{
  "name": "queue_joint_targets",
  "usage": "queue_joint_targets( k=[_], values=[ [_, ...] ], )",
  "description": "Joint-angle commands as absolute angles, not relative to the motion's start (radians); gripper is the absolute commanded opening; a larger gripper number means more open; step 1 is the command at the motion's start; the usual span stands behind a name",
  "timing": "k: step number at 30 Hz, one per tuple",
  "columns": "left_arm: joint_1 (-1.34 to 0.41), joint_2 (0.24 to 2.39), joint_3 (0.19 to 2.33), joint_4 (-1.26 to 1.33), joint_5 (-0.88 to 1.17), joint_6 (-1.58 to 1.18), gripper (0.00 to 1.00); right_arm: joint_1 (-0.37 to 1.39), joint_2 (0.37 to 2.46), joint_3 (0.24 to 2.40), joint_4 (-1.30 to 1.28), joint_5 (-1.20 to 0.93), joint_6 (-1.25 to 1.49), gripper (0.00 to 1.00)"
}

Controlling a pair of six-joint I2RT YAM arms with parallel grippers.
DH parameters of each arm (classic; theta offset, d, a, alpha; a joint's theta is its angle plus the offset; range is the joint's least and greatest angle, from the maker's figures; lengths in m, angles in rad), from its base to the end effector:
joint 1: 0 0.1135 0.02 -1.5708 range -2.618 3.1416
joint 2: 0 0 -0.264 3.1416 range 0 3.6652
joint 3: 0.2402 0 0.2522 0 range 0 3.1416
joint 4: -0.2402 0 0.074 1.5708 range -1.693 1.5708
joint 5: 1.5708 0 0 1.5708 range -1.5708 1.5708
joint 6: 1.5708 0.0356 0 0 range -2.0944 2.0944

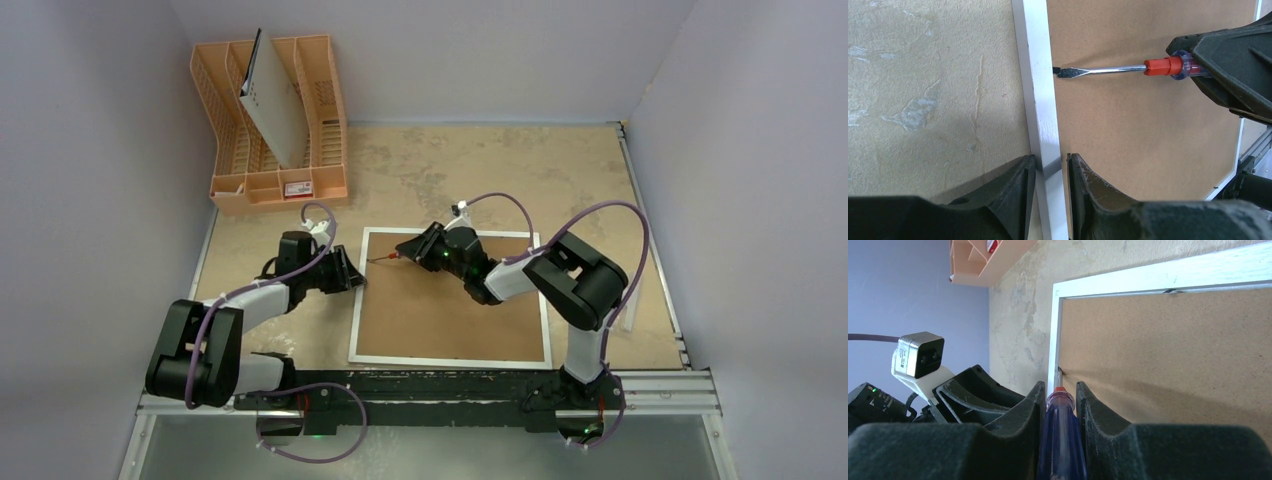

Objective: Take the photo out of the frame
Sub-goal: Release the photo frame item from the photo frame.

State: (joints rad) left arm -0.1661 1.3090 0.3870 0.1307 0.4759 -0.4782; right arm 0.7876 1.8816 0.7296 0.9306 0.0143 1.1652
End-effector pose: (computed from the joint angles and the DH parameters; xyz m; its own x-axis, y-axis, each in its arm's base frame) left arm 0.2160 -0.0528 0.1344 -0.8366 -0.2745 -0.4741 0.0897 0.7852 -0.6128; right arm 0.2558 0.2562 0.1414 -0.7032 0.5959 -0.3878 -0.1333 0.4253 0.8952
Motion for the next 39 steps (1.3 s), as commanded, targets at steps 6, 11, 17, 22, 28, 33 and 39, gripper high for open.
queue_joint_targets(
  k=[6,11,17,22,28,33,39],
  values=[
    [-0.172,1.372,0.391,0.152,0.523,-0.440,0.29,0.825,1.967,0.735,0.945,0.023,1.203,0.00],
    [-0.172,1.395,0.387,0.149,0.519,-0.422,0.26,0.827,1.985,0.731,0.963,0.017,1.213,0.00],
    [-0.173,1.405,0.384,0.148,0.512,-0.409,0.20,0.834,1.995,0.755,0.970,0.002,1.176,0.00],
    [-0.175,1.392,0.384,0.132,0.497,-0.402,0.17,0.833,1.963,0.812,0.866,-0.029,1.063,0.00],
    [-0.176,1.387,0.383,0.127,0.487,-0.398,0.15,0.828,1.967,0.954,0.730,-0.089,0.861,0.00],
    [-0.177,1.382,0.386,0.119,0.476,-0.394,0.14,0.830,1.959,1.044,0.630,-0.077,0.757,0.00],
    [-0.176,1.379,0.389,0.119,0.467,-0.394,0.13,0.879,1.964,1.155,0.507,-0.075,0.627,0.00]
  ],
)
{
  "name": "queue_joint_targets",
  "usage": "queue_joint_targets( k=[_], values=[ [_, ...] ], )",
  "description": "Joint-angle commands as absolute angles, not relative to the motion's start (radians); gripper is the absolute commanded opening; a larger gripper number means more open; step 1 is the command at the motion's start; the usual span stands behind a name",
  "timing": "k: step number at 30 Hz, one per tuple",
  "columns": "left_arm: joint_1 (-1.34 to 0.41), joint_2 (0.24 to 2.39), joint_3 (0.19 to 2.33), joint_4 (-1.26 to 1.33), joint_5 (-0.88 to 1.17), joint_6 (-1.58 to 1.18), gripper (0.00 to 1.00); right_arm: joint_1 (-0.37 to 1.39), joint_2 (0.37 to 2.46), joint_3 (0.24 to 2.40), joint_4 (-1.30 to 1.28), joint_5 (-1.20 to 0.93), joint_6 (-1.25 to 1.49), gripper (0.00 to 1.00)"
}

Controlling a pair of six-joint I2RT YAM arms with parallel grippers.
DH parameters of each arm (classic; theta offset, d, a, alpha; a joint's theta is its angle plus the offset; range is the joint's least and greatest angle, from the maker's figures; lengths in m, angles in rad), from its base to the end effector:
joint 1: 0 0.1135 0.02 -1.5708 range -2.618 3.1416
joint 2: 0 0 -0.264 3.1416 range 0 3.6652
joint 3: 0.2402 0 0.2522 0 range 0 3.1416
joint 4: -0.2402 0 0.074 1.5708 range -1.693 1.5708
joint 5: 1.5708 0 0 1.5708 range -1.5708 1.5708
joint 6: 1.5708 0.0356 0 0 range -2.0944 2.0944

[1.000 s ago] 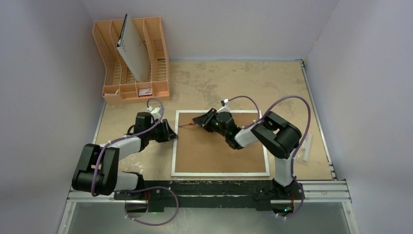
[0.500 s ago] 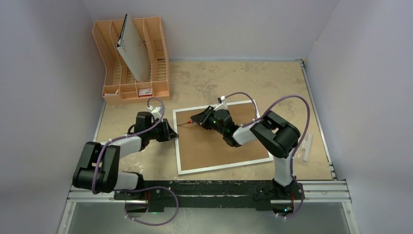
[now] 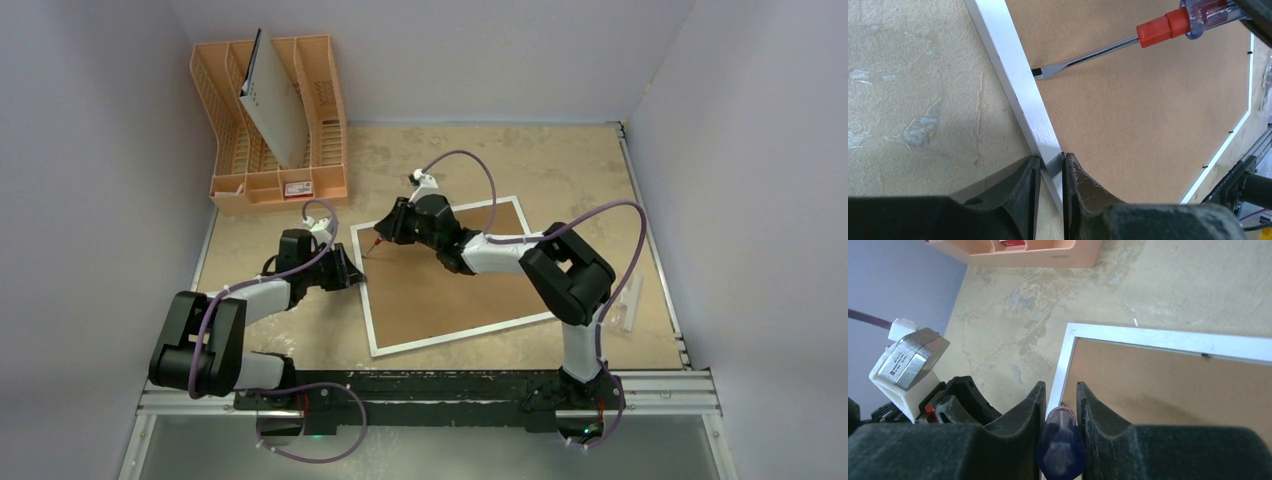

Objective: Take the photo out of the frame
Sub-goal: Release the photo frame item from the photo frame.

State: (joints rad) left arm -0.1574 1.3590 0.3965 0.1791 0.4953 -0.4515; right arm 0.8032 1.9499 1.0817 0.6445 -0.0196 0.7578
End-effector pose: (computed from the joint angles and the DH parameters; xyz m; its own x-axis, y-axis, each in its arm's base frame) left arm 0.2229 -0.0525 0.1305 -0.8324 -0.2566 -0.4912 0.1193 0.7826 -0.6109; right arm 0.2972 0.3089 0.1863 -0.6155 0.3518 -0.7053 -0.4263 0.6040 0.6734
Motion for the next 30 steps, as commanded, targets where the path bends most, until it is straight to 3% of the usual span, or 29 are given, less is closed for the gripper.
queue_joint_targets(
  k=[1,30],
  values=[
    [-0.176,1.378,0.390,0.117,0.465,-0.394,0.13,0.894,1.966,1.173,0.490,-0.062,0.615,0.00],
    [-0.176,1.331,0.374,0.105,0.427,-0.409,0.14,1.137,2.028,1.377,0.343,0.266,0.504,0.00]
  ],
)
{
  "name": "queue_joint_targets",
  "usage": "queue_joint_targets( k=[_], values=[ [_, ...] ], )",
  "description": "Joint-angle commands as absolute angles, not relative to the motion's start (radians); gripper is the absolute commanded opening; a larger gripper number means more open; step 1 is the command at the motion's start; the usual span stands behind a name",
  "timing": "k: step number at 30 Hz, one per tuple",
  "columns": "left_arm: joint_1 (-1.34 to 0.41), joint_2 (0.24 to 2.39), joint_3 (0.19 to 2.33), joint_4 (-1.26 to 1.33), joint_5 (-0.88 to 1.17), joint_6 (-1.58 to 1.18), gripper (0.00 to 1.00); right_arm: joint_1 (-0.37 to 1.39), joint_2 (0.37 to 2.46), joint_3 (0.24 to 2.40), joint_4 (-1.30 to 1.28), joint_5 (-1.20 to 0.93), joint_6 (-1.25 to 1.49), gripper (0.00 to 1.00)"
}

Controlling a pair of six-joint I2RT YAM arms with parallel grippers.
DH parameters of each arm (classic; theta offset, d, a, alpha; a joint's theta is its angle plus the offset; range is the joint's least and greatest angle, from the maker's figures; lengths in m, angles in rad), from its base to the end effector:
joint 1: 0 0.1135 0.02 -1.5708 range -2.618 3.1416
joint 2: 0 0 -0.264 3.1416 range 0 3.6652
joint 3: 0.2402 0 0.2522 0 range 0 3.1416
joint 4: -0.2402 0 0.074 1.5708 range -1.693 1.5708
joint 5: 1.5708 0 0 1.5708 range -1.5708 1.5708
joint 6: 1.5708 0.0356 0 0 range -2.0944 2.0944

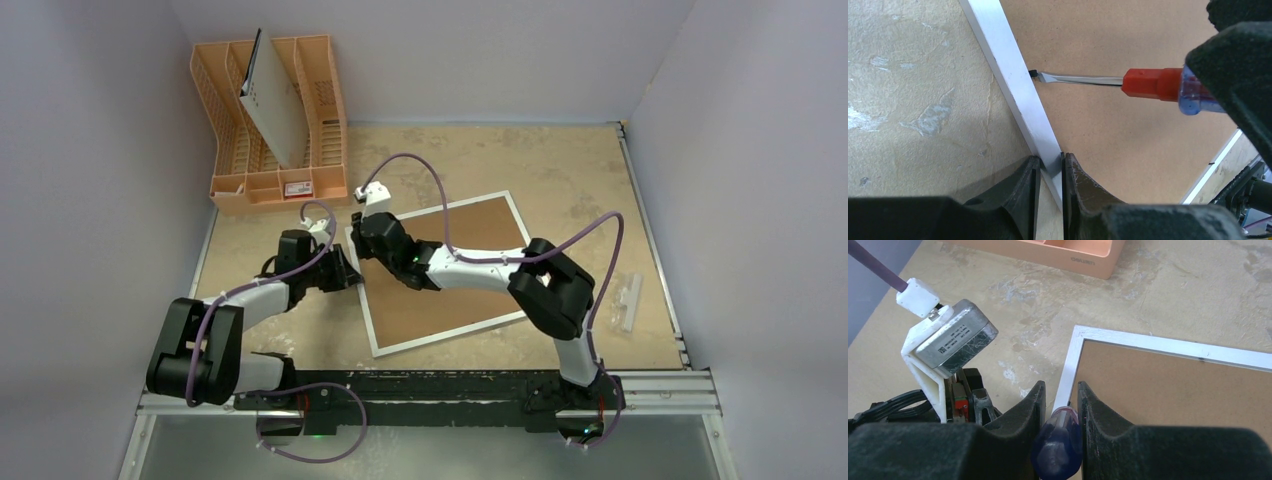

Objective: Take the photo out of the frame
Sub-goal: Release the photo frame item from the photo frame.

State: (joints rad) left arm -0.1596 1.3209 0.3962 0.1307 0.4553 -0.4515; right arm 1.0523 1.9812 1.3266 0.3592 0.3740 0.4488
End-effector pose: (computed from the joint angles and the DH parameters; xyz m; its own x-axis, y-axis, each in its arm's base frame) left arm 0.2190 -0.0511 0.1343 -0.8286 -0.2635 -0.4939 0.0951 0.8032 -0.5880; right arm 0.2386 0.3919 0.2228 -0.4056 0.1041 -0.9081 -0.5098 0.7989 0.3193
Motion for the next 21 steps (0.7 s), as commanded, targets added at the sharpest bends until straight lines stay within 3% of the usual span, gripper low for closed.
queue_joint_targets(
  k=[1,7,21],
  values=[
    [-0.176,1.329,0.371,0.108,0.426,-0.411,0.14,1.148,2.029,1.389,0.326,0.294,0.483,0.00],
    [-0.175,1.315,0.364,0.117,0.421,-0.433,0.17,1.089,1.997,1.335,0.307,0.228,0.543,0.00],
    [-0.171,1.206,0.377,0.123,0.418,-0.514,0.35,0.815,1.960,1.054,0.659,-0.112,0.793,0.00]
  ],
)
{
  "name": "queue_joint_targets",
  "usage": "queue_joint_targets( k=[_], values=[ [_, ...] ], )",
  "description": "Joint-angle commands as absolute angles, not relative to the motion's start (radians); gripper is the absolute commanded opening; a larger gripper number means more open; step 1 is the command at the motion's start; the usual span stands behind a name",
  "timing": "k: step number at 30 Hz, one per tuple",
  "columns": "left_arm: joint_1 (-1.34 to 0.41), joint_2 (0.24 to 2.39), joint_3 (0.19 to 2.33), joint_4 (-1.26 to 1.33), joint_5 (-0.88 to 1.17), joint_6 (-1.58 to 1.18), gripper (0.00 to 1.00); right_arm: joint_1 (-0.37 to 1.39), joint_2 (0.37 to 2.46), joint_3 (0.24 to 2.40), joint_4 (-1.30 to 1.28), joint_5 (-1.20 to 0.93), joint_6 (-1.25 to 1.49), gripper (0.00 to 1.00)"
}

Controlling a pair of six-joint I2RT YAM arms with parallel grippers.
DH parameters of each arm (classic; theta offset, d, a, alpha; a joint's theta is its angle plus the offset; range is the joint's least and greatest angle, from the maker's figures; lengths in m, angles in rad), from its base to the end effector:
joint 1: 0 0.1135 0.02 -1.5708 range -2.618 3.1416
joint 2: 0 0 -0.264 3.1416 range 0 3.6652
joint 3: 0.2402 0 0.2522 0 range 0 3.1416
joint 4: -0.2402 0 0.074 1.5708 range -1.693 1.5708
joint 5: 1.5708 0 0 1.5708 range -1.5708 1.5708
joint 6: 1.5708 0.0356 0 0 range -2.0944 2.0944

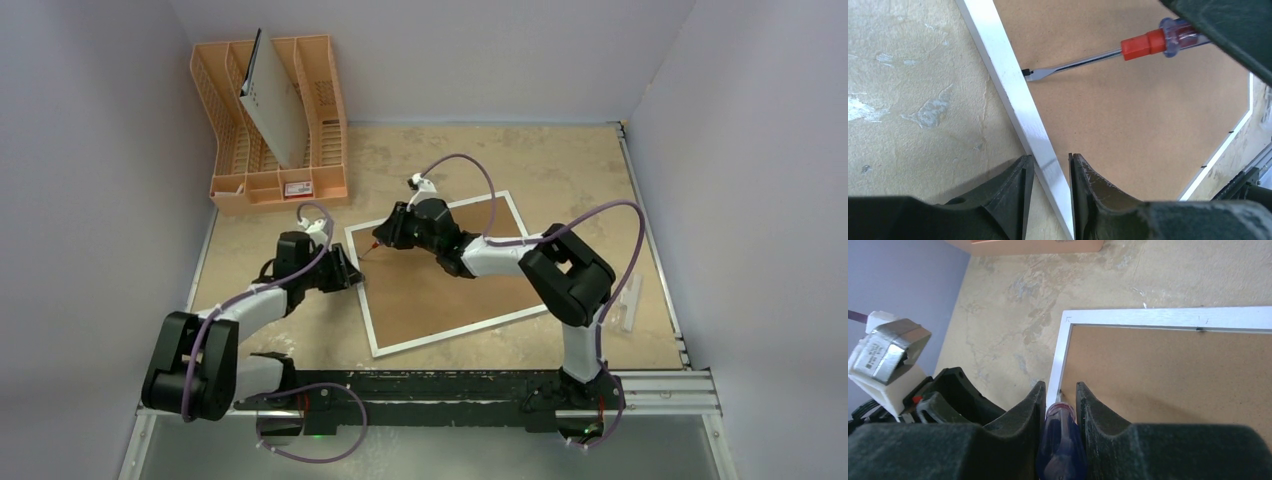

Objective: Take the photo out of the frame
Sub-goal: Release the photo frame item from the photo frame.

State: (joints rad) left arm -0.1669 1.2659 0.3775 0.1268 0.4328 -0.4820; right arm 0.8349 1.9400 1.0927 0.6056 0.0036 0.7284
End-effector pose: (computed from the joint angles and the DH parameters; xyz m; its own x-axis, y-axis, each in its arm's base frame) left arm 0.2132 -0.0511 0.1397 -0.8116 -0.2900 -0.5071 0.0834 0.8017 -0.5919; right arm 0.2879 0.3178 0.1896 -0.6117 0.3162 -0.7251 -0.4444 0.6210 0.6457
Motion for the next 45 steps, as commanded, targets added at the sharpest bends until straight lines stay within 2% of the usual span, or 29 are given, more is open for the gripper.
queue_joint_targets(
  k=[1,9,15,28,40,45],
  values=[
    [-0.168,1.189,0.382,0.113,0.411,-0.521,0.36,0.808,1.965,1.047,0.674,-0.121,0.800,0.00],
    [-0.130,1.173,0.469,0.072,0.358,-0.551,0.44,0.742,2.016,1.003,0.798,-0.220,0.876,0.00],
    [-0.065,1.304,0.519,0.164,0.416,-0.586,0.45,0.698,2.031,0.990,0.847,-0.255,0.910,0.00],
    [-0.054,1.547,0.611,0.250,0.435,-0.613,0.46,0.663,2.096,1.020,0.914,-0.293,0.939,0.00],
    [-0.052,1.627,0.646,0.230,0.414,-0.602,0.41,0.683,2.144,1.057,0.930,-0.302,0.964,0.00],
    [-0.052,1.632,0.648,0.189,0.400,-0.565,0.33,0.689,2.146,1.059,0.944,-0.300,0.976,0.00]
  ],
)
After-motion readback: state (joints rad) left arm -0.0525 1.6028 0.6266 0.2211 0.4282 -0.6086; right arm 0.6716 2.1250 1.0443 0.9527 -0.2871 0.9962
